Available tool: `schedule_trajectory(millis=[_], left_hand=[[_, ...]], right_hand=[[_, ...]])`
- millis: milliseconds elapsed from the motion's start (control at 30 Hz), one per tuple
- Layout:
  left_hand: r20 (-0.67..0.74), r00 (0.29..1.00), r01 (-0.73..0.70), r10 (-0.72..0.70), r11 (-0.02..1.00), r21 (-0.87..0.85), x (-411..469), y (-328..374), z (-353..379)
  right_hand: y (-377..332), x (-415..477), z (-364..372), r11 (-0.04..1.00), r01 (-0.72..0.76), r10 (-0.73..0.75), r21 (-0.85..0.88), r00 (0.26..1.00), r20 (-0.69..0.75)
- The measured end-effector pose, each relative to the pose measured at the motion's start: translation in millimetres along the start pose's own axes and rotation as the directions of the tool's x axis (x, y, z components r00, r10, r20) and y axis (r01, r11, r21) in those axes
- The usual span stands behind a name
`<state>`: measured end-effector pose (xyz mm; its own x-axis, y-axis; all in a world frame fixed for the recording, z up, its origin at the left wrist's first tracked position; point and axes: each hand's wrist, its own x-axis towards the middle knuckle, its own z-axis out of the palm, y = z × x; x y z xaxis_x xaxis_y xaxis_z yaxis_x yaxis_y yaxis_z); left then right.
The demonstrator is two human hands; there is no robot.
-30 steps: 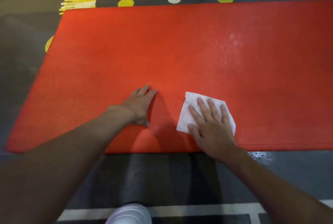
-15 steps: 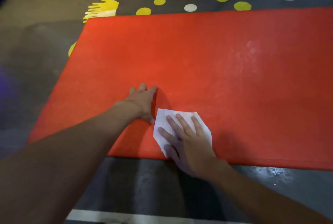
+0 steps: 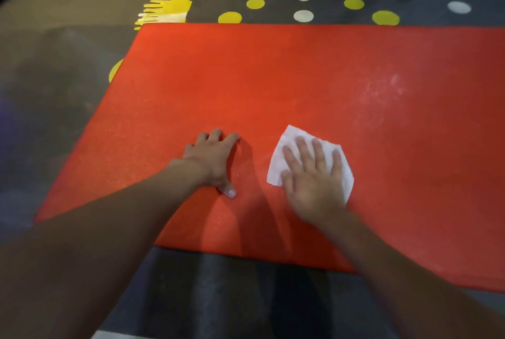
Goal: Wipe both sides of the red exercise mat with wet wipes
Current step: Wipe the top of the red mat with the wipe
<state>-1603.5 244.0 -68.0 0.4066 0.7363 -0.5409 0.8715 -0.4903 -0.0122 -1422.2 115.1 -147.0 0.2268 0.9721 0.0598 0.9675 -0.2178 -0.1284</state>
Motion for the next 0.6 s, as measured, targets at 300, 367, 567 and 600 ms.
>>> schedule_trajectory(millis=[300, 367, 567, 600], left_hand=[[-0.033, 0.999, 0.019, -0.018, 0.999, 0.028, 21.2, -0.8, -12.5], [-0.040, 0.999, 0.033, -0.029, 0.994, 0.101, 25.5, 5.2, -11.1], [0.043, 0.999, 0.016, -0.013, 0.997, -0.072, 44.8, -8.5, -21.1], [0.016, 1.000, 0.024, -0.022, 0.995, -0.097, 49.0, -8.7, -24.8]], right_hand=[[9.8, 34.9, 4.8, 1.000, 0.003, -0.003, 0.000, 1.000, -0.003], [-15.2, 26.8, 3.6, 0.995, 0.099, -0.099, 0.024, 0.994, 0.035], [30.6, 66.1, 1.3, 0.986, 0.167, -0.166, -0.010, 0.985, 0.050], [22.0, 68.0, 4.0, 0.999, 0.032, -0.031, -0.027, 0.999, 0.035]])
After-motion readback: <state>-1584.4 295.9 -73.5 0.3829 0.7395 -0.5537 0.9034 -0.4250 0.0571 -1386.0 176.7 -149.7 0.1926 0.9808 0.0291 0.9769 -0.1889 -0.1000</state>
